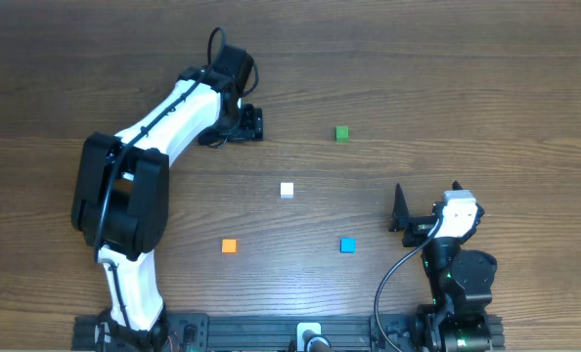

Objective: Stack Cubes

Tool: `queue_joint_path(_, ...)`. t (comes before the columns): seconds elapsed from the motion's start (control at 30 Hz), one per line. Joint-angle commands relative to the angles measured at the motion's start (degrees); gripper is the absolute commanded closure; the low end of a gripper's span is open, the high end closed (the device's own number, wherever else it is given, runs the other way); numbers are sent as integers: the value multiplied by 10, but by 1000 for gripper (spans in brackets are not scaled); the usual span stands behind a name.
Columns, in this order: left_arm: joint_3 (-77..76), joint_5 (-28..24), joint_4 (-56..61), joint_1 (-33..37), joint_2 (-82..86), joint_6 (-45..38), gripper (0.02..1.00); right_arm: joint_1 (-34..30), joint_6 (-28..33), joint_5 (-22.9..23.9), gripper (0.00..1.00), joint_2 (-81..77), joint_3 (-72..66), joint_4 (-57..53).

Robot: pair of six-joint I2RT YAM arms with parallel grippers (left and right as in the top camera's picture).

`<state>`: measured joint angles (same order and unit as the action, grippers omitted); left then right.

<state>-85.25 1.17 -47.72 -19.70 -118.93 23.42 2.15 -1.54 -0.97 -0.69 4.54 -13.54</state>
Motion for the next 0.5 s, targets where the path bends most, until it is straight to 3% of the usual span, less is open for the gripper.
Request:
queue_joint_path(0.03,-12,11,11,0,-19,-7,233,-3,-1,0,7,3,-4,-1)
queue_joint_path(0.5,-12,11,14,0,-26,-6,575,-3,-1,0,7,3,-4,-1)
